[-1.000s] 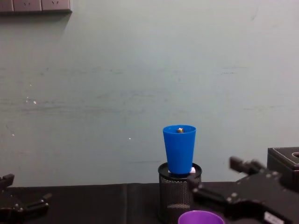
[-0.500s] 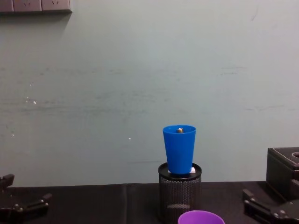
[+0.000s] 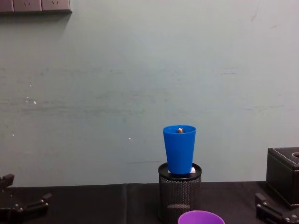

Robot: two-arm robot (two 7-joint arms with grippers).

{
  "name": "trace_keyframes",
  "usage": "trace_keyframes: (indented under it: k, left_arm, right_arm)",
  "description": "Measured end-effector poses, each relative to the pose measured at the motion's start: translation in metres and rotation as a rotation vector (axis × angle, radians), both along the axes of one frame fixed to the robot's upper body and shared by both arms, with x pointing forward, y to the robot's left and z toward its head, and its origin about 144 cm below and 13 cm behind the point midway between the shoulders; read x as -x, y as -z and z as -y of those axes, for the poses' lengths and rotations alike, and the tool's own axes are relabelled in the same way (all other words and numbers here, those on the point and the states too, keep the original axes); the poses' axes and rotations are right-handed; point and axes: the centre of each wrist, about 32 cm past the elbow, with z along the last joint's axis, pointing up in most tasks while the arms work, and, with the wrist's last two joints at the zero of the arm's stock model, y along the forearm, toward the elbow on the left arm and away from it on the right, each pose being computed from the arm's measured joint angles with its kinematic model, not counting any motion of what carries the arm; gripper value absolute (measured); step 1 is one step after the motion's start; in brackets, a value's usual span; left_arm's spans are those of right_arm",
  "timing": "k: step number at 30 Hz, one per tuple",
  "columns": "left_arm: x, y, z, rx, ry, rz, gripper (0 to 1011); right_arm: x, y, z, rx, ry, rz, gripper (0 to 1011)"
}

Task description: Pick up one cup with a gripper and tap it against the other cup.

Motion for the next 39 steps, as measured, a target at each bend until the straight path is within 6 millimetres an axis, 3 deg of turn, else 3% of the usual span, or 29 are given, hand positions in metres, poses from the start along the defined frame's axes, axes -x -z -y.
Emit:
trace_keyframes:
  k: [39]
  left_arm:
    - [0.0,0.0,0.0,0.0,0.0,0.0,1000]
  right_arm:
    - [-0.0001,-0.0006,-0.0008,-0.003,-0.005,0.0,1002]
